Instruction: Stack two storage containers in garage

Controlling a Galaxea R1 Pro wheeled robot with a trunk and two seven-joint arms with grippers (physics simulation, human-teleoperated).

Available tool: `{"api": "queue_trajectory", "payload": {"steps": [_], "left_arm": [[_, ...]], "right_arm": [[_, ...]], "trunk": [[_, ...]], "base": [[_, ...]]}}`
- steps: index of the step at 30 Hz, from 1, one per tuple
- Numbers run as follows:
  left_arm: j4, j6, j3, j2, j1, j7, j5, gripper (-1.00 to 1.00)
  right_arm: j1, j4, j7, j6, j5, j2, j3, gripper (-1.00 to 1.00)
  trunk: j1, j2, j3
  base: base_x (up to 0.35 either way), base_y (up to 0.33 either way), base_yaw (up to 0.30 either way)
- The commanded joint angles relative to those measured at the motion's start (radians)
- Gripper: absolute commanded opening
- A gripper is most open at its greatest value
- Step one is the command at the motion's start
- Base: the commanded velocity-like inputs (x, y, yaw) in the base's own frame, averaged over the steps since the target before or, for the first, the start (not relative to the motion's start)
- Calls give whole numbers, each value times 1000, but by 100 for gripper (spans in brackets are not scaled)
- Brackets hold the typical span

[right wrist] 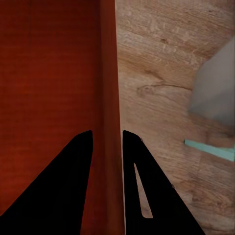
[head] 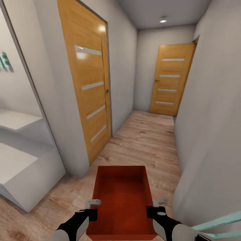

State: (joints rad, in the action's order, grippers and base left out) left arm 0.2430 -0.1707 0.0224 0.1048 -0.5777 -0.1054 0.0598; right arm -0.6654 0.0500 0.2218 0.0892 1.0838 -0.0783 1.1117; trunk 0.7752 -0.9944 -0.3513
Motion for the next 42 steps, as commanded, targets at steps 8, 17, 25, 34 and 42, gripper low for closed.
{"api": "queue_trajectory", "payload": {"steps": [8, 17, 25, 34, 42], "left_arm": [[2, -6, 21, -1, -1, -7, 25, -100], [2, -6, 22, -1, 0, -7, 25, -100], [2, -6, 22, -1, 0, -7, 25, -100], [2, -6, 22, -1, 0, -7, 25, -100], [2, -6, 22, -1, -1, -7, 25, -100]], "right_arm": [[0, -19, 4, 3, 10, 8, 19, -100], [-1, -19, 4, 3, 10, 8, 19, -100], [0, -19, 4, 3, 10, 8, 19, -100], [0, -19, 5, 3, 10, 8, 19, -100], [-1, -19, 5, 3, 10, 6, 19, -100]], "trunk": [[1, -1, -1], [1, -1, -1], [1, -1, -1], [1, -1, -1], [1, -1, -1]], "base": [[323, 0, -2], [323, 0, 0], [323, 0, 0], [323, 0, -40], [323, 0, -263]]}}
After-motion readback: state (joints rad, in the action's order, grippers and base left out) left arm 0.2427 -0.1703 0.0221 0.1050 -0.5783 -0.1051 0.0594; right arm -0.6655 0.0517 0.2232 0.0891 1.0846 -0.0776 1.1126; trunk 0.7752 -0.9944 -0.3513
